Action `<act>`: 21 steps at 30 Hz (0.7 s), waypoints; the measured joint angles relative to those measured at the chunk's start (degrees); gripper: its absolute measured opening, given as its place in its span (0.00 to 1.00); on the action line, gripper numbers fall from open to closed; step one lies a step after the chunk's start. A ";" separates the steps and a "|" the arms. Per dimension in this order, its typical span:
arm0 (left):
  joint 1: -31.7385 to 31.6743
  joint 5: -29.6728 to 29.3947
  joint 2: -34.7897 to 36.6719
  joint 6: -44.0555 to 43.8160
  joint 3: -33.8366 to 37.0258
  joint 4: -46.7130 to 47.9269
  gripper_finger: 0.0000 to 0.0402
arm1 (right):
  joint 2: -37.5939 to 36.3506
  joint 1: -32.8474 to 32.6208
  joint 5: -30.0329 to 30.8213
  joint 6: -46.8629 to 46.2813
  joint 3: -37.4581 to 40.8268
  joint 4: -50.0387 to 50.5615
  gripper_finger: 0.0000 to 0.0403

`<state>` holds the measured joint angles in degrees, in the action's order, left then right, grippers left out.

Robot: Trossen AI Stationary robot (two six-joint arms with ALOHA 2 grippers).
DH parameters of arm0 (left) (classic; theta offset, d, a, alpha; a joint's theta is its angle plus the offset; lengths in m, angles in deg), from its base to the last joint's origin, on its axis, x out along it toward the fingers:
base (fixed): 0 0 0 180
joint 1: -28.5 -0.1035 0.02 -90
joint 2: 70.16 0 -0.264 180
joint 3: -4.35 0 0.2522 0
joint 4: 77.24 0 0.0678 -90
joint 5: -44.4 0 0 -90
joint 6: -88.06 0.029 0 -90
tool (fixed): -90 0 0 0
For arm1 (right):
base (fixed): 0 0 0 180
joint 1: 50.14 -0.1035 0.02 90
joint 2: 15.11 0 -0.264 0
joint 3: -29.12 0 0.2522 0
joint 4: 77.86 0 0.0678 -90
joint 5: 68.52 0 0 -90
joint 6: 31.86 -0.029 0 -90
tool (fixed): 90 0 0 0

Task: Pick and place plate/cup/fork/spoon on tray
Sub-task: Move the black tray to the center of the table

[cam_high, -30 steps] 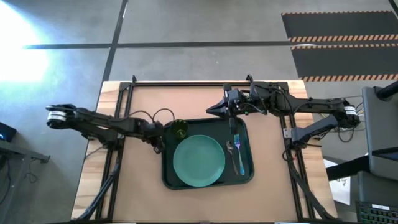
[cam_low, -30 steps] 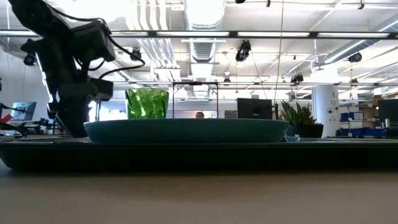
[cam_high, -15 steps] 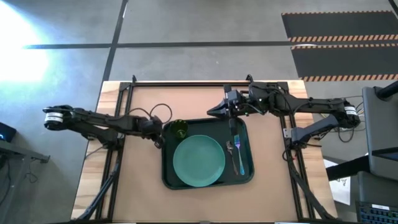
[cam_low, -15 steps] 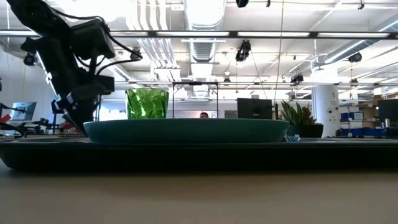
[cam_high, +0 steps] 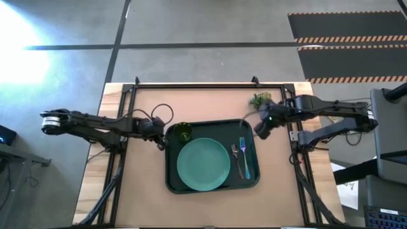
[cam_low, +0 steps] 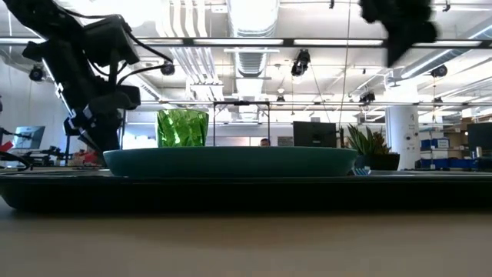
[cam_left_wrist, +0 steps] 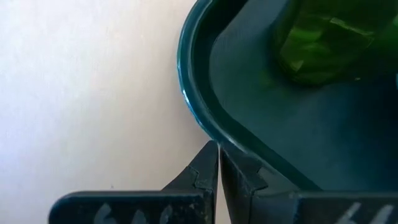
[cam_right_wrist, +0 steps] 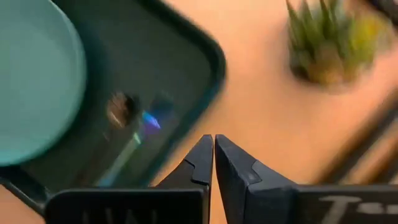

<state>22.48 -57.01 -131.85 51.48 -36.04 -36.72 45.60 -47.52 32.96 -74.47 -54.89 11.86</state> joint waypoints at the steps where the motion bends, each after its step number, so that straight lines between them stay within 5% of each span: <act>1: 0.00 0.04 0.28 0.00 0.00 -0.04 0.00 | -0.07 -0.88 -0.51 -2.08 0.48 1.71 0.02; 21: 0.00 0.21 12.86 -0.50 -0.02 12.90 0.00 | 0.62 -14.26 -16.56 -25.63 36.19 -32.12 0.02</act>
<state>22.48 -56.80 -118.99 50.98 -36.06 -23.82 46.23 -61.78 16.40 -100.09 -18.69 -20.26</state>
